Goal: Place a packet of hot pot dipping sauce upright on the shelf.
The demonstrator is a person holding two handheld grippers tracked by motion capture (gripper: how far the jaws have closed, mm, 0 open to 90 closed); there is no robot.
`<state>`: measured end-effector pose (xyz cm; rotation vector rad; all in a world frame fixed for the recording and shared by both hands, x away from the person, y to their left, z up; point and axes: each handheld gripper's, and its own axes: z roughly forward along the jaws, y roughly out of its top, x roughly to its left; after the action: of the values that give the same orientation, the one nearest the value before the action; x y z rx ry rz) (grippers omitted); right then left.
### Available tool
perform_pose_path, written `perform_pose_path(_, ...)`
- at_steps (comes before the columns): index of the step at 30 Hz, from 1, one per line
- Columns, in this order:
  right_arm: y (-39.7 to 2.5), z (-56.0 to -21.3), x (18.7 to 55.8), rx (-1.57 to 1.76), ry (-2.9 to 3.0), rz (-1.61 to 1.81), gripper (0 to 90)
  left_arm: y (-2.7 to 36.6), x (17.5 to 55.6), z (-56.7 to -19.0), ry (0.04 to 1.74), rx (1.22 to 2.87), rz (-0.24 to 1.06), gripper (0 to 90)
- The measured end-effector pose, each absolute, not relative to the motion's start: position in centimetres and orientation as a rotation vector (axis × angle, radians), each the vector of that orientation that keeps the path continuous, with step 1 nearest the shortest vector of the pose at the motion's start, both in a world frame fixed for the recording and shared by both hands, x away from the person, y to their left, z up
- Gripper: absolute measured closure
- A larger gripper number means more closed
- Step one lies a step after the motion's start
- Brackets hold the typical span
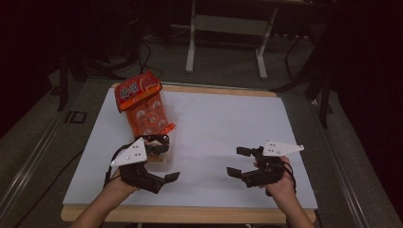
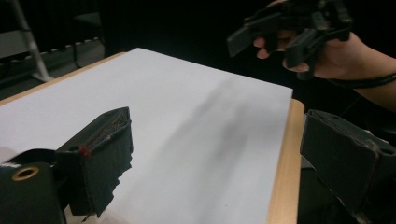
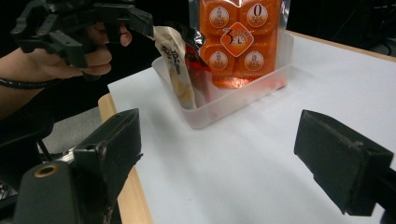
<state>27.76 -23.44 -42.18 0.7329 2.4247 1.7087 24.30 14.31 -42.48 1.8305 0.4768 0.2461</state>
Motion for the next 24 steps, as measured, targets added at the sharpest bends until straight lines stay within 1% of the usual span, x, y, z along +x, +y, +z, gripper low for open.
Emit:
perform_pose_path(13, -23.6, -44.3, 27.5, 0.751, 2.458, 1.633, 14.7, 12.1, 23.7, -45.0, 0.457, 1.865, 0.193, 10.0)
perform_pose_path(24, -23.8, -46.4, 27.4, 0.774, 2.460, 1.587, 14.7, 11.1, 23.3, -46.9, 0.431, 1.884, 0.187, 10.1)
